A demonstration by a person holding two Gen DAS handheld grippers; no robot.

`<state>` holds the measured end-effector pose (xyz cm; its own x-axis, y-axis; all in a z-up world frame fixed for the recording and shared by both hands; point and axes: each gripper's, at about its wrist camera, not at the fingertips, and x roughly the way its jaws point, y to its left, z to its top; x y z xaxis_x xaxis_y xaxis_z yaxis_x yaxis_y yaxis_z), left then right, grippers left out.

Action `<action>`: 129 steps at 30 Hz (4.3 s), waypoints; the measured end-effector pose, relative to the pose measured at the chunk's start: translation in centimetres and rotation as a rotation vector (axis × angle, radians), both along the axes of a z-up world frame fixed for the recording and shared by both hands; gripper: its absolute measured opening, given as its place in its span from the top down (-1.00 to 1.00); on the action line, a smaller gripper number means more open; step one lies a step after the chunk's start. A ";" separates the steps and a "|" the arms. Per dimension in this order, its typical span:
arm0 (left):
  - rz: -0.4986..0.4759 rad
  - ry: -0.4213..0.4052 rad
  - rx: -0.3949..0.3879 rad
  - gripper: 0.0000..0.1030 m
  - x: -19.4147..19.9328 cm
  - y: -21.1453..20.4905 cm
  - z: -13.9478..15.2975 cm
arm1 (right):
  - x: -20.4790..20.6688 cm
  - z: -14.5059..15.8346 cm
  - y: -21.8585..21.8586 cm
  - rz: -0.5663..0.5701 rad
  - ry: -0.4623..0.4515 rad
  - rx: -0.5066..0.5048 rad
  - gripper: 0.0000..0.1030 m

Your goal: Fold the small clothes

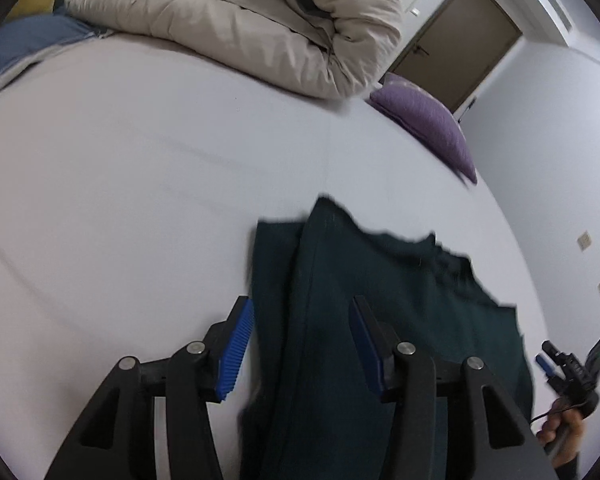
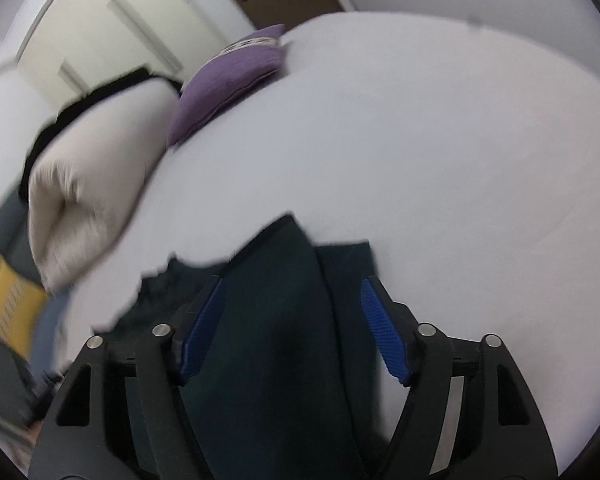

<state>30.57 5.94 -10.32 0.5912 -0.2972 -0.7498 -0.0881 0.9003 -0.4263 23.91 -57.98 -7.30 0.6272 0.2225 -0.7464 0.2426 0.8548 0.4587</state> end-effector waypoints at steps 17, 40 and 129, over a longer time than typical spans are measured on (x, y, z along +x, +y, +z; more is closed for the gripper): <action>-0.043 0.004 0.133 0.33 -5.7 -0.9 -1.9 | -11.6 -2.9 2.0 0.136 0.070 -0.227 0.30; -0.032 0.010 0.158 0.87 -7.4 -1.1 -3.0 | -15.4 -3.8 -0.2 0.040 0.065 -0.107 0.93; -0.165 -0.080 0.345 -0.26 -5.3 -10.3 -3.5 | -14.9 -10.0 -4.2 -0.242 -0.078 0.383 0.55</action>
<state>25.30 -4.36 -13.81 0.6173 -0.1319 -0.7756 0.0917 0.9912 -0.0956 8.97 -62.16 -17.29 0.7462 0.3135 -0.5873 0.3665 0.5430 0.7555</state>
